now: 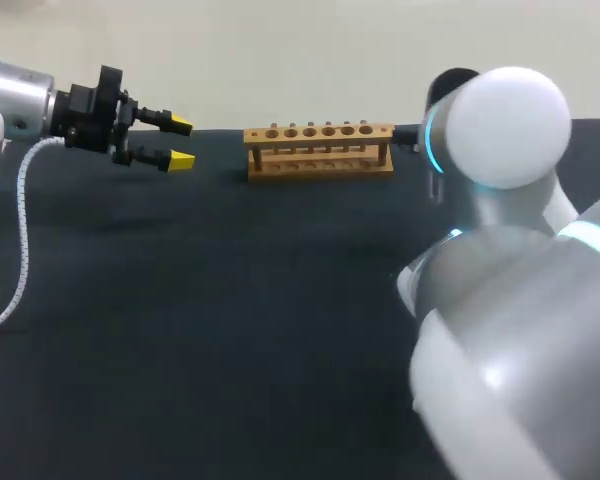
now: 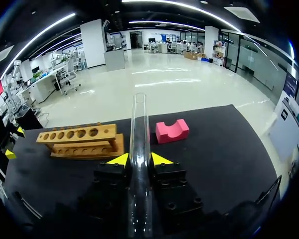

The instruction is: Grasp the test tube, adjust it, and insert it.

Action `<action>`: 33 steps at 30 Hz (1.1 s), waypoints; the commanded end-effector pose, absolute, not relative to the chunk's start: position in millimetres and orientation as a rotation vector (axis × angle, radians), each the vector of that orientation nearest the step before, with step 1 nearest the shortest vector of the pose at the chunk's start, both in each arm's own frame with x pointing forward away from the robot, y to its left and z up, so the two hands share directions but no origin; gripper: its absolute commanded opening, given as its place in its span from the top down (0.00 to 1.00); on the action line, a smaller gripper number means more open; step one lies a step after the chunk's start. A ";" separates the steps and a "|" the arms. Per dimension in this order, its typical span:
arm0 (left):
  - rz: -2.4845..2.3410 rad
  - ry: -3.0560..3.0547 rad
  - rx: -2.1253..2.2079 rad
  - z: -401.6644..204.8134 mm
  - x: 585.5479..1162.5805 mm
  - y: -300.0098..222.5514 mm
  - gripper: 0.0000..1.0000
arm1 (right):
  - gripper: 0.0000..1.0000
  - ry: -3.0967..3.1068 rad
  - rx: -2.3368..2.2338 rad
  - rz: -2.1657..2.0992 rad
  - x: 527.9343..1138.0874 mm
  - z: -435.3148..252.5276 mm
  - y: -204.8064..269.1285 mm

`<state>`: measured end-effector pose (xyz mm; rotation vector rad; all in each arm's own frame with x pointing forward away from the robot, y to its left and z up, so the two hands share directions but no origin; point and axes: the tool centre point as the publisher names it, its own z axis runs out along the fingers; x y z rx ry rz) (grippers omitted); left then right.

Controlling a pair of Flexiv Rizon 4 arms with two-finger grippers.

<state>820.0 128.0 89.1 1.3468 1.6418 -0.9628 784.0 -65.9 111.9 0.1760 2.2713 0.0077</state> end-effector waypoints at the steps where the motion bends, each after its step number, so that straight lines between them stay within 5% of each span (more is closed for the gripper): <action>1: -0.964 1.637 1.348 88.0 820.5 128.7 0.00 | 1.00 2.260 0.212 -0.047 778.4 116.4 -46.0; 33: -0.964 1.637 1.348 88.0 820.5 128.7 0.00 | 1.00 2.276 0.132 0.131 788.8 112.6 44.6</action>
